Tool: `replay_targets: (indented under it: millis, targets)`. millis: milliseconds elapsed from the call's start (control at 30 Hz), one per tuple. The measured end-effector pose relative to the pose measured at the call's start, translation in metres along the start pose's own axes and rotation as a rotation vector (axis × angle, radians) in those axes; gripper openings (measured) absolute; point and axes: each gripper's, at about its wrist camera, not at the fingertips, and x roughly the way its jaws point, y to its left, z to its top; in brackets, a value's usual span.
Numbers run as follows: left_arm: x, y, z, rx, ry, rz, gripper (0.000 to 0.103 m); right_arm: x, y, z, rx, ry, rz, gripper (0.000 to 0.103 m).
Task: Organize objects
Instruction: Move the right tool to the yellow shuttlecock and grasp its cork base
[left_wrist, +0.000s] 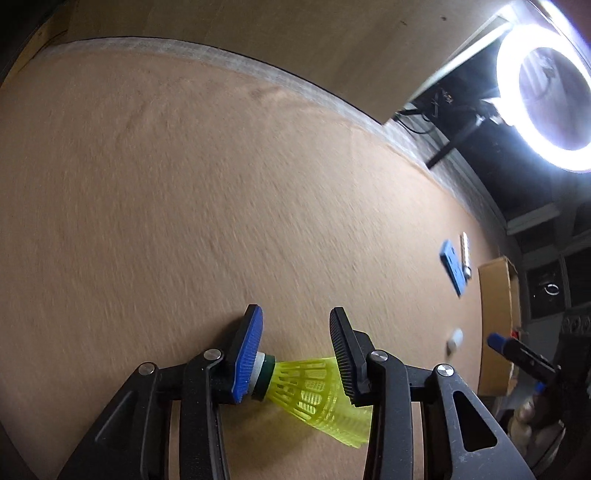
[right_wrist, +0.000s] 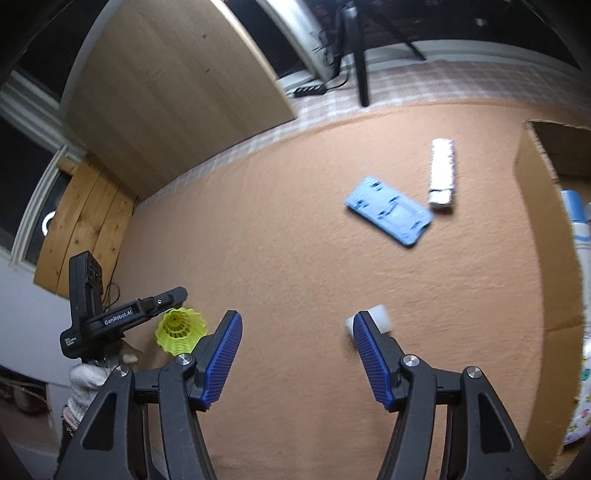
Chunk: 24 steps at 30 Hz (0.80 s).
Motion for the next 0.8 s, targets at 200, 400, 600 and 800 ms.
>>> replay_targets:
  millis: [200,400,600,800]
  targets:
    - [-0.036,0.005,-0.018,0.009,-0.092,0.034,0.043,0.017,0.027,-0.005,-0.052,0.058,0.085,0.059]
    - [-0.048,0.016,-0.036,0.059,-0.097,0.093,0.043,0.036,0.073,-0.011,-0.13,0.13,0.183,0.059]
    - [-0.051,0.019,-0.054,0.15,-0.075,0.083,0.043,0.063,0.112,-0.016,-0.157,0.197,0.237,0.058]
    - [-0.042,0.007,-0.067,0.272,-0.034,0.107,0.043,0.09,0.129,-0.015,-0.133,0.239,0.251,0.05]
